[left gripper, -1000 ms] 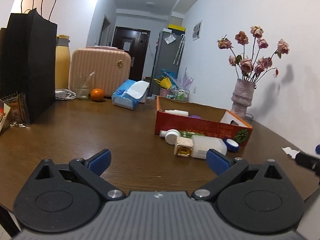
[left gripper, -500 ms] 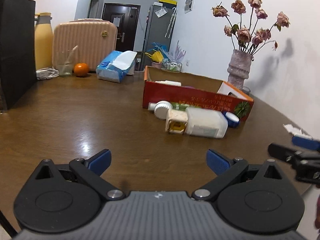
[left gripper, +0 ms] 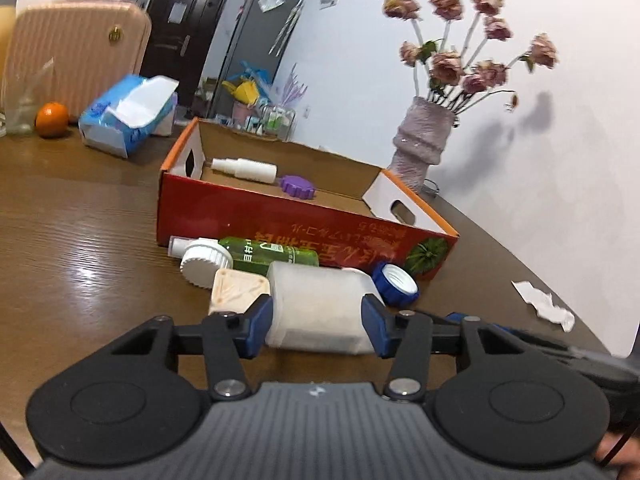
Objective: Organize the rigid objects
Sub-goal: 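Grasp the white plastic jug with the left gripper and lift it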
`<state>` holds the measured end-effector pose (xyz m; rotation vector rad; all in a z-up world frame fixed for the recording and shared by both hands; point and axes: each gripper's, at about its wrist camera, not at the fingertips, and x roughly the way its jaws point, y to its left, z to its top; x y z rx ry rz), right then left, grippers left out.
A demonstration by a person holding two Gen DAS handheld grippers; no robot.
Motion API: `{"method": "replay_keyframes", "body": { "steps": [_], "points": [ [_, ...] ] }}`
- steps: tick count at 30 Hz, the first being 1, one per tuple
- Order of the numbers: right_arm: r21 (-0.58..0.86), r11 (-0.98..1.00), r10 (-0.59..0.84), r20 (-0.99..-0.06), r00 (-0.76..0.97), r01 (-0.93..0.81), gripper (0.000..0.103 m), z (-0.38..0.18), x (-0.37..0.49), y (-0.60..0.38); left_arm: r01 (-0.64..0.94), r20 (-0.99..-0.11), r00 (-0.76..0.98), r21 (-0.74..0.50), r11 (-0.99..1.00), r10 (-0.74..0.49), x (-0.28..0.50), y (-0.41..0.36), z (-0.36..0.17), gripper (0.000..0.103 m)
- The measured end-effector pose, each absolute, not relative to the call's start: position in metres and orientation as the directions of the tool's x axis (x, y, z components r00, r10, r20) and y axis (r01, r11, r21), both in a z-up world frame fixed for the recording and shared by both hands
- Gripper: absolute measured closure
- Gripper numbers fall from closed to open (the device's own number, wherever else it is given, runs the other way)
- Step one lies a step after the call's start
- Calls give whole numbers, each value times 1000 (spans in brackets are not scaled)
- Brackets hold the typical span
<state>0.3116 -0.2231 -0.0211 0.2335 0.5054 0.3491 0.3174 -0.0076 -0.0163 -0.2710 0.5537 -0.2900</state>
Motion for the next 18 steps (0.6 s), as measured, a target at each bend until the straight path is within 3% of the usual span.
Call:
{"method": "replay_keyframes", "body": {
  "steps": [3, 9, 13, 18],
  "points": [
    [323, 908, 396, -443, 804, -268, 61, -26, 330, -218, 200, -472, 794, -390, 899, -382, 333, -3, -20, 58],
    [439, 854, 475, -437, 763, -280, 67, -38, 348, -217, 209, -462, 767, -475, 855, -445, 342, 2, -24, 60],
    [446, 855, 470, -444, 763, -267, 74, -37, 342, -221, 199, -468, 758, -498, 844, -455, 337, 2, -24, 64],
    [414, 866, 469, -471, 747, -282, 75, -31, 309, -230, 228, -477, 709, -543, 808, -520, 305, 3, -23, 64]
  ]
}}
